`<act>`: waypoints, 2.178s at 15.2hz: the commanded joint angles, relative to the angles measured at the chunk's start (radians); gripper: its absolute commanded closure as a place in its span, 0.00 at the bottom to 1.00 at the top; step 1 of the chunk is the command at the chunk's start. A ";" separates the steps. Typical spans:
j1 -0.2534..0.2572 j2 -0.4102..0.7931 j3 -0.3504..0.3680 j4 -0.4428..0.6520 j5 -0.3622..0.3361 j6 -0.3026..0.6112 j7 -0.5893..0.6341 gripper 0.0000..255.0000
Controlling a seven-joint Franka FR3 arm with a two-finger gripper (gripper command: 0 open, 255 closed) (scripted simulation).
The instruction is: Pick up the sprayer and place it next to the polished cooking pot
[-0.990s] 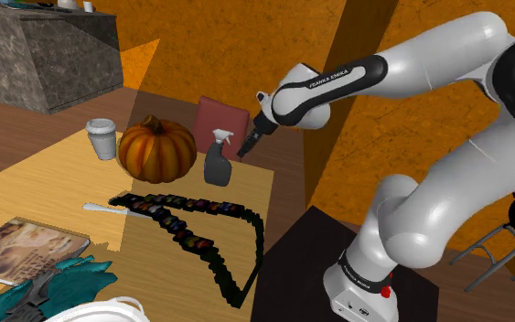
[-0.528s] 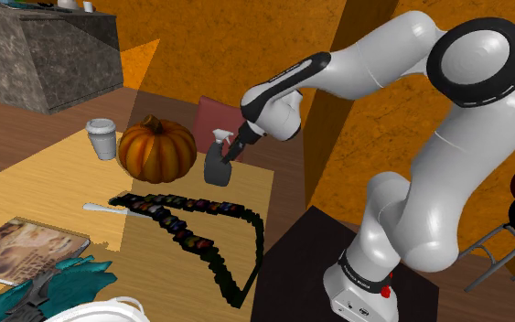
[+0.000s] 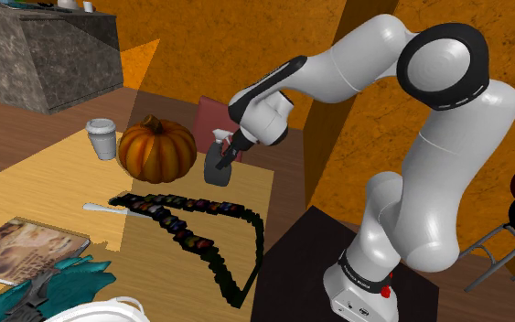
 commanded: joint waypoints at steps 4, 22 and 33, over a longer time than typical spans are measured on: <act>-0.001 0.005 0.002 0.003 0.010 -0.001 -0.007 0.00; 0.008 -0.104 -0.025 -0.025 -0.259 -0.004 0.219 1.00; -0.073 -0.247 0.024 -0.023 -0.611 -0.078 0.518 1.00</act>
